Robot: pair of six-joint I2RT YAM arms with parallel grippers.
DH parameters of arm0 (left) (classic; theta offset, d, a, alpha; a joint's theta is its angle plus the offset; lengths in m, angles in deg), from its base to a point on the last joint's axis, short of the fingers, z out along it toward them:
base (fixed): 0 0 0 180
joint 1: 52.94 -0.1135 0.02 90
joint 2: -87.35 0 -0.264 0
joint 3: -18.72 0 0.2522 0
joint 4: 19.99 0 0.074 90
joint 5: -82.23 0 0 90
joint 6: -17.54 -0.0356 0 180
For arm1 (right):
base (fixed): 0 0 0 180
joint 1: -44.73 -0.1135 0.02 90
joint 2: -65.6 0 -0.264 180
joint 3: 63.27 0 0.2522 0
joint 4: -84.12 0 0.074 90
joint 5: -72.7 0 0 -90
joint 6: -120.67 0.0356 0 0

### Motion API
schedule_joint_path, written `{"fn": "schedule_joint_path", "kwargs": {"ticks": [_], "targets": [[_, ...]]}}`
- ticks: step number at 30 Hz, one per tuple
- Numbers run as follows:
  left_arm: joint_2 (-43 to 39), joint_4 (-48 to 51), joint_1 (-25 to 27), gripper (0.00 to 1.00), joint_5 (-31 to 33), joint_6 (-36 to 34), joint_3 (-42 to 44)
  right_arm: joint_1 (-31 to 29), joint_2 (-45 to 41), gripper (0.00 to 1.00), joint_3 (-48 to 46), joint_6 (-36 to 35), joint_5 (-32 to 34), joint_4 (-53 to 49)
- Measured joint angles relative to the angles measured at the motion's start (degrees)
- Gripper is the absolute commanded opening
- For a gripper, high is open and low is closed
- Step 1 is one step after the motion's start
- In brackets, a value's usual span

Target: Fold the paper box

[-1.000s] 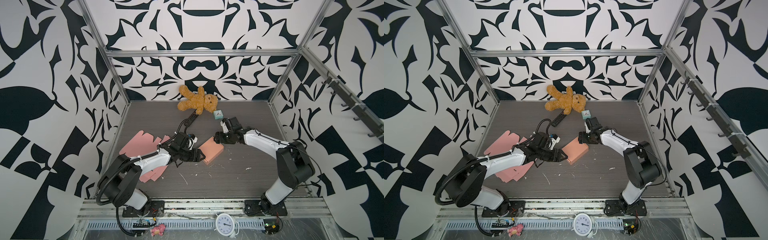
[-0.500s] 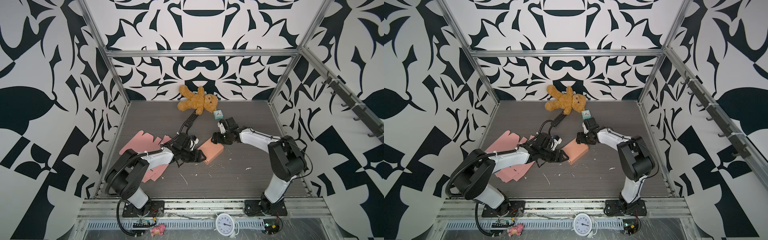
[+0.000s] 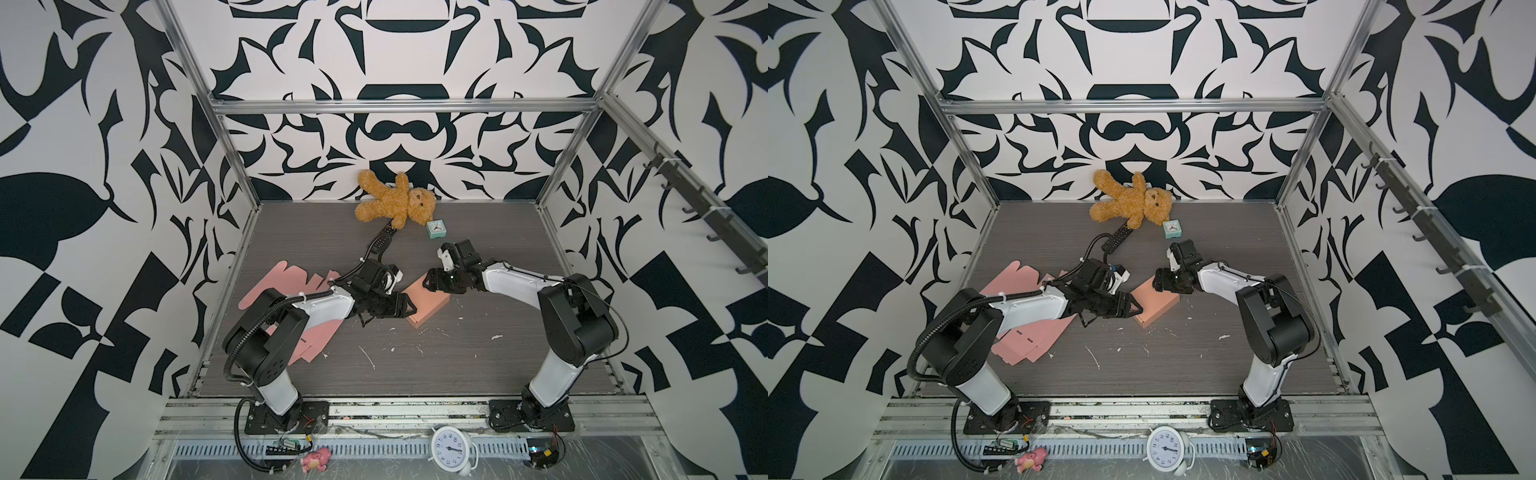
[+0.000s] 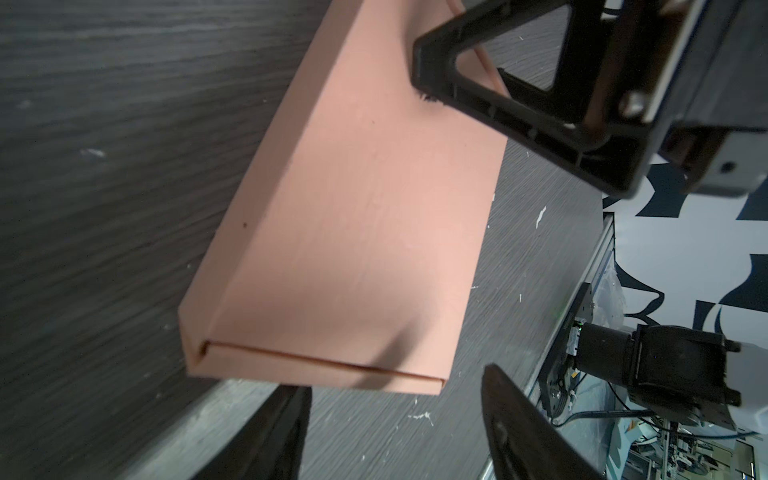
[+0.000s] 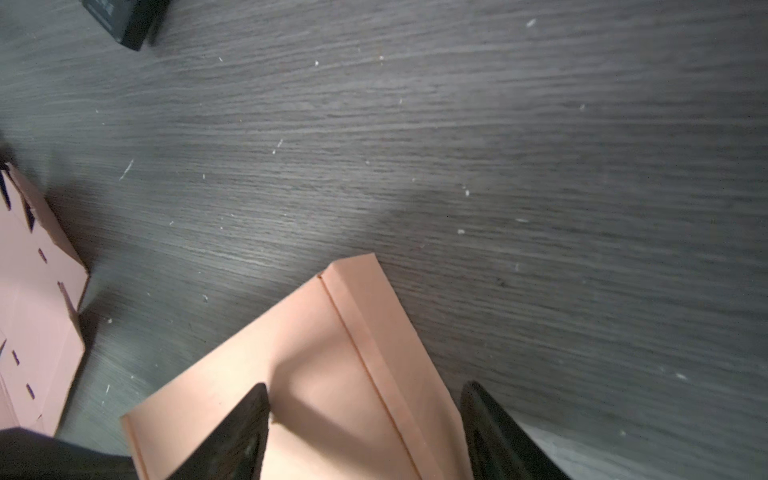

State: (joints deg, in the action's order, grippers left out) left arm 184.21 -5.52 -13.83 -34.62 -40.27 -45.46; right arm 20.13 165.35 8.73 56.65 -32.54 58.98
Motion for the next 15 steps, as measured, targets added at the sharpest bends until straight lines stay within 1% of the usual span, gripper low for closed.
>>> {"fn": "schedule_joint_path", "kwargs": {"ticks": [8, 15], "targets": [[2.47, 1.9, -0.81, 0.67, -0.02, -1.11, -4.04, 0.39, -2.89, 0.74, -2.86, 0.09, 0.74, 0.02], [6.1, 3.17, -1.4, 0.66, -0.04, -1.86, -8.92, 1.6, -4.07, 0.74, -3.52, 0.55, 1.68, 0.07]]}}
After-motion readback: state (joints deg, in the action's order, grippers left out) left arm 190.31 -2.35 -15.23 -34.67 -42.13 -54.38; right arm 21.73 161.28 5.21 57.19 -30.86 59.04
